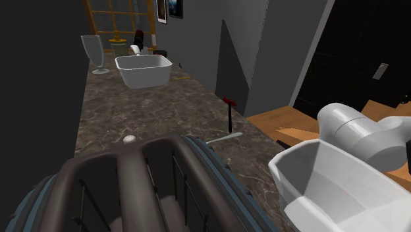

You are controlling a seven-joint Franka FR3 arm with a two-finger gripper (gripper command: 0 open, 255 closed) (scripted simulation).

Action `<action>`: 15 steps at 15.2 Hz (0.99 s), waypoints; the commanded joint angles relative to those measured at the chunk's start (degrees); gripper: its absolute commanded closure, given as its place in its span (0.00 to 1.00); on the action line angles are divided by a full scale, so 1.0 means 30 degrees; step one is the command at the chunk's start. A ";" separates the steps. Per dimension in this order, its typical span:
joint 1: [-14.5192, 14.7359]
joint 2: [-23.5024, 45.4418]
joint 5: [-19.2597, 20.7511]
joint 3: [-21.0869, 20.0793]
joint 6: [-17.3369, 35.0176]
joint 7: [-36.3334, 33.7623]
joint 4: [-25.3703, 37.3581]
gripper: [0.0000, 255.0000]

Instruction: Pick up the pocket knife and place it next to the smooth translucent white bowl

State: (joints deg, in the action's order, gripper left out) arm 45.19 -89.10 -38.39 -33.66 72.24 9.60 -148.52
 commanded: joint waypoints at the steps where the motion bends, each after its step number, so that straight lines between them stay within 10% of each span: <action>1: 0.0179 -0.0368 -0.0298 -0.0317 0.0193 0.0004 -0.0564 1.00; 15: 0.1857 -0.2733 -0.2936 -0.3169 0.1319 -0.0276 -0.4100 1.00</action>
State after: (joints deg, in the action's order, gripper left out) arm 50.25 -96.84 -46.71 -42.41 76.31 8.81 -159.72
